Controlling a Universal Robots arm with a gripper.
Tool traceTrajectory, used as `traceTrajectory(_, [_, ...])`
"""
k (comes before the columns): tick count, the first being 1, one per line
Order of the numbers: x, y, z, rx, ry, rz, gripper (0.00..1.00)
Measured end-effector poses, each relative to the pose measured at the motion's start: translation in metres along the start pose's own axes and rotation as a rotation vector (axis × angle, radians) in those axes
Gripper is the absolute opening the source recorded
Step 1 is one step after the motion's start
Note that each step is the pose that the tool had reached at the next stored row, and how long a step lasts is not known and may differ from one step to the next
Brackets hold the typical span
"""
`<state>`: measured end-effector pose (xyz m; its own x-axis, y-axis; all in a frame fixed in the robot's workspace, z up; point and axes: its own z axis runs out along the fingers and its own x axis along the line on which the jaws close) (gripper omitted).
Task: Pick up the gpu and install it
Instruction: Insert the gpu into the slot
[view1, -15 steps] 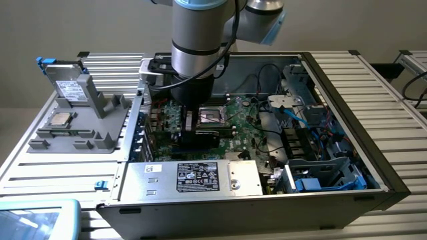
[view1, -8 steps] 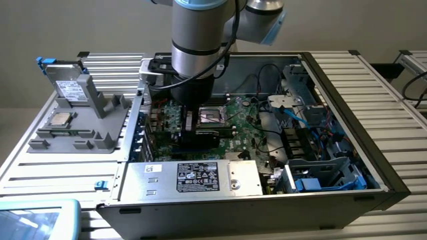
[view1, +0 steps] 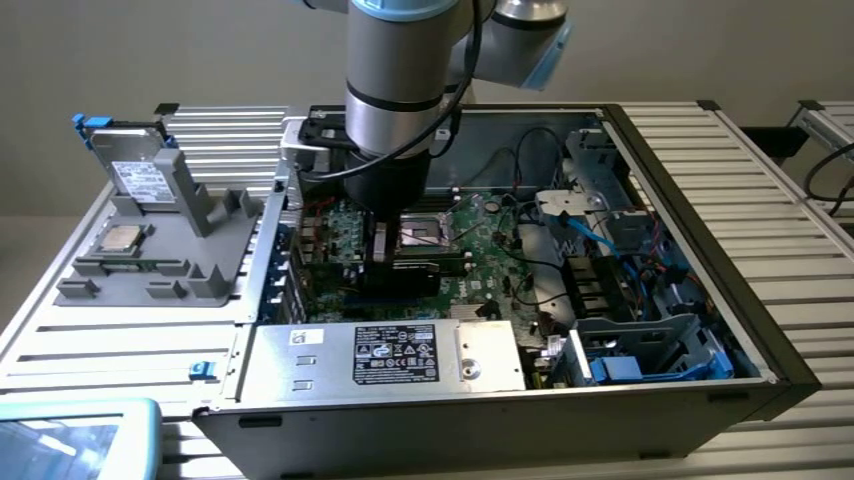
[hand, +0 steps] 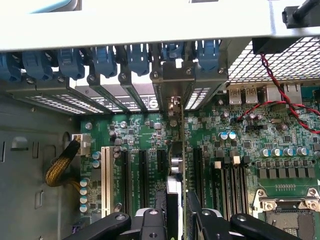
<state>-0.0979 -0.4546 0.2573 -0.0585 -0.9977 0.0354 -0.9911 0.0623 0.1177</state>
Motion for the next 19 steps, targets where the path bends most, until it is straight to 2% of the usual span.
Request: traceTrajectory(19, [-0.0002, 0.0011, 0.0015, 0.0003, -0.0005, 0.0, 0.27])
